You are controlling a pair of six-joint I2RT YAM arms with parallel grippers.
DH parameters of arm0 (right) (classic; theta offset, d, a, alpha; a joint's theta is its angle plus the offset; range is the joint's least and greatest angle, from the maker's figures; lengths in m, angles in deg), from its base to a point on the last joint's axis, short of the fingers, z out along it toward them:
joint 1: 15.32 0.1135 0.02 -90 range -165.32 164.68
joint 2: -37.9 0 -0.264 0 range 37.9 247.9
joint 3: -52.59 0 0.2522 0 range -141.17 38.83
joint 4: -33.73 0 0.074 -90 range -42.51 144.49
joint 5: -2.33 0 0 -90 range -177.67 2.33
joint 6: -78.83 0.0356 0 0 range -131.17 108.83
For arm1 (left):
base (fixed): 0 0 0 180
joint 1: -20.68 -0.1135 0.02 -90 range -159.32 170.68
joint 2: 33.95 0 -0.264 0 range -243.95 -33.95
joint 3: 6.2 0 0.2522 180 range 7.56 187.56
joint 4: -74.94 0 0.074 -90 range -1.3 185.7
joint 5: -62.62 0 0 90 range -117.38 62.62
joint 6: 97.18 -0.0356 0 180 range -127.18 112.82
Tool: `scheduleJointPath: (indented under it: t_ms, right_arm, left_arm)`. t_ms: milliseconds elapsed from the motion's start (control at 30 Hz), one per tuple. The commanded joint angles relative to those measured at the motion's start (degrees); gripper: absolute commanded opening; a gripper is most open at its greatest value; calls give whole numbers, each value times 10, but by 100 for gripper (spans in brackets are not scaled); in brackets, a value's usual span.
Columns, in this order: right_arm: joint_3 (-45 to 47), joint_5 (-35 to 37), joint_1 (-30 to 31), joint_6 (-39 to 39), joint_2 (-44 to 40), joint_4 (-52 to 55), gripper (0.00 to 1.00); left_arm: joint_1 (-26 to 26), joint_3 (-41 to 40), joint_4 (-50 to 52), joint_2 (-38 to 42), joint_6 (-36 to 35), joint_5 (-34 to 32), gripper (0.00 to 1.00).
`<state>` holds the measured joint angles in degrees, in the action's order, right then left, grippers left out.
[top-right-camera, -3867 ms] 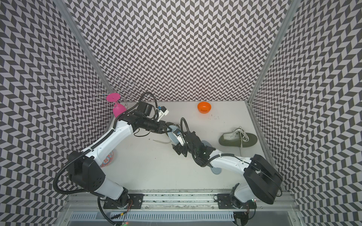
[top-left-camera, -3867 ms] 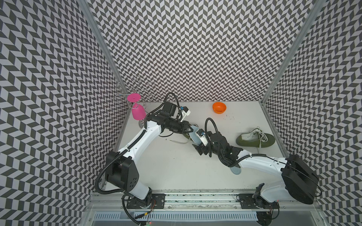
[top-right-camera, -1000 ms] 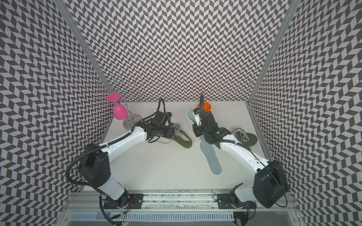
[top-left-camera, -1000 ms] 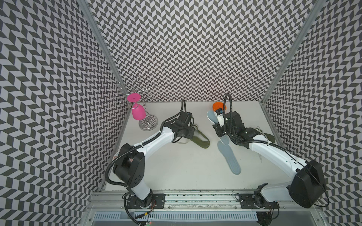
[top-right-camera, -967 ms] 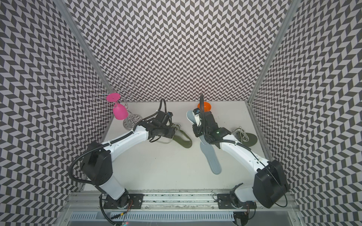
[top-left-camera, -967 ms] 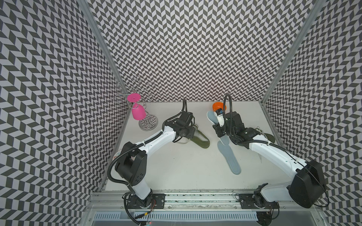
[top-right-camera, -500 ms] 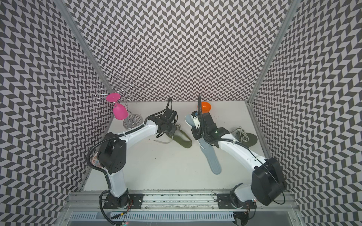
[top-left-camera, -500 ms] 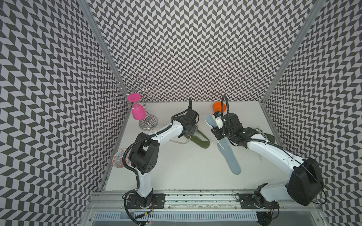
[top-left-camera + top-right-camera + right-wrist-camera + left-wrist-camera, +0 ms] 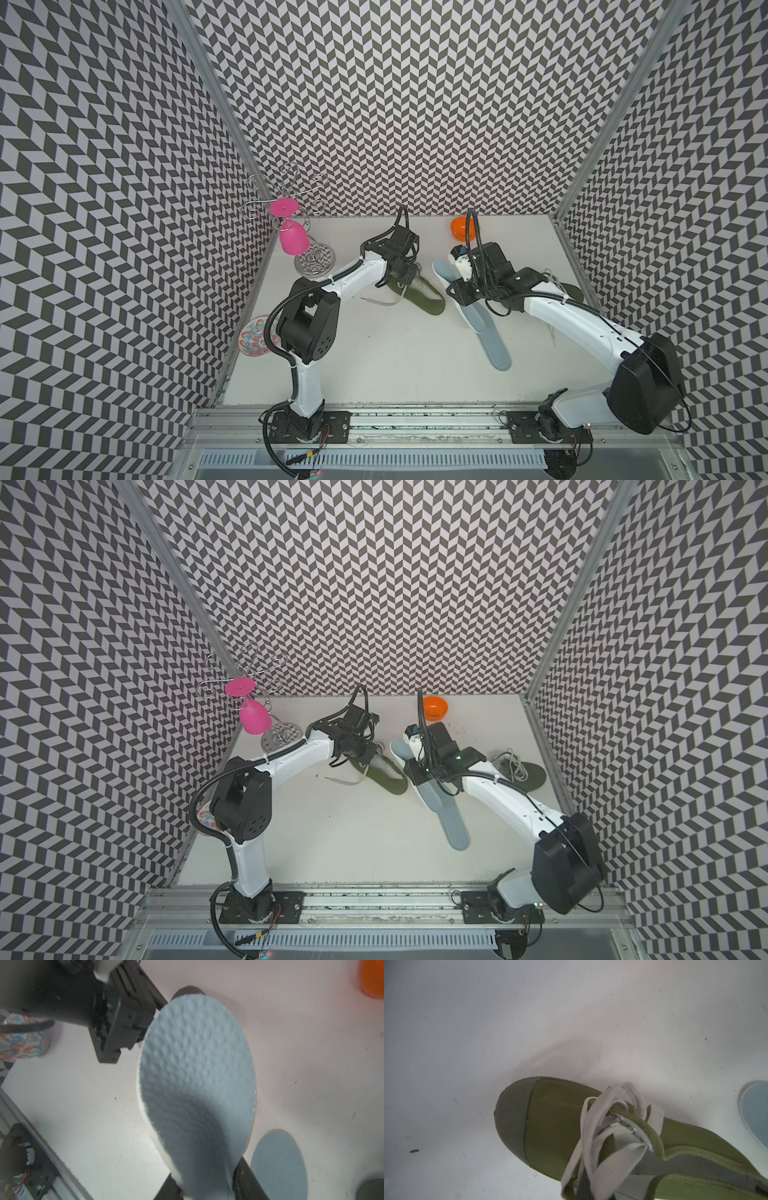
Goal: Insert the insole into the shoe
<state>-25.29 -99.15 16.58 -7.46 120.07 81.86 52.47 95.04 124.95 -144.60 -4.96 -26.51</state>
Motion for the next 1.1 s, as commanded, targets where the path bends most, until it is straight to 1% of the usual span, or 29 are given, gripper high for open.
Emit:
scheduleJointPath:
  t_ms: [0, 67, 200, 400, 567, 600, 667, 833, 967, 1067]
  right_arm:
    - [9, -27, 20, 6, 7, 19, 36]
    - [13, -24, 30, 7, 10, 27, 36]
    - [21, -25, 33, 4, 19, 47, 36]
    - [-2, -26, 37, -8, 44, 89, 37]
    - [-34, -8, 39, -10, 53, 117, 37]
    - [-43, -4, 41, -9, 56, 123, 37]
    - [-58, -2, 46, -9, 61, 136, 37]
    - [-97, -10, 63, -6, 77, 167, 37]
    - [-121, -16, 66, -7, 84, 182, 37]
    - [-111, -30, 71, -7, 87, 178, 37]
  left_arm:
    - [-6, -24, -44, 45, -31, 83, 2]
    - [-6, -35, -48, 53, -45, 107, 1]
    - [-8, -52, -51, 59, -65, 128, 0]
    - [-9, -98, -85, 100, -108, 182, 0]
    - [-16, -125, -86, 113, -164, 180, 0]
    - [-19, -131, -90, 119, -177, 171, 0]
    - [-23, -134, -88, 130, -213, 167, 1]
    - [-24, -154, -127, 153, -274, 147, 4]
    - [-28, -172, -169, 178, -307, 171, 4]
    - [-28, -169, -180, 185, -305, 197, 4]
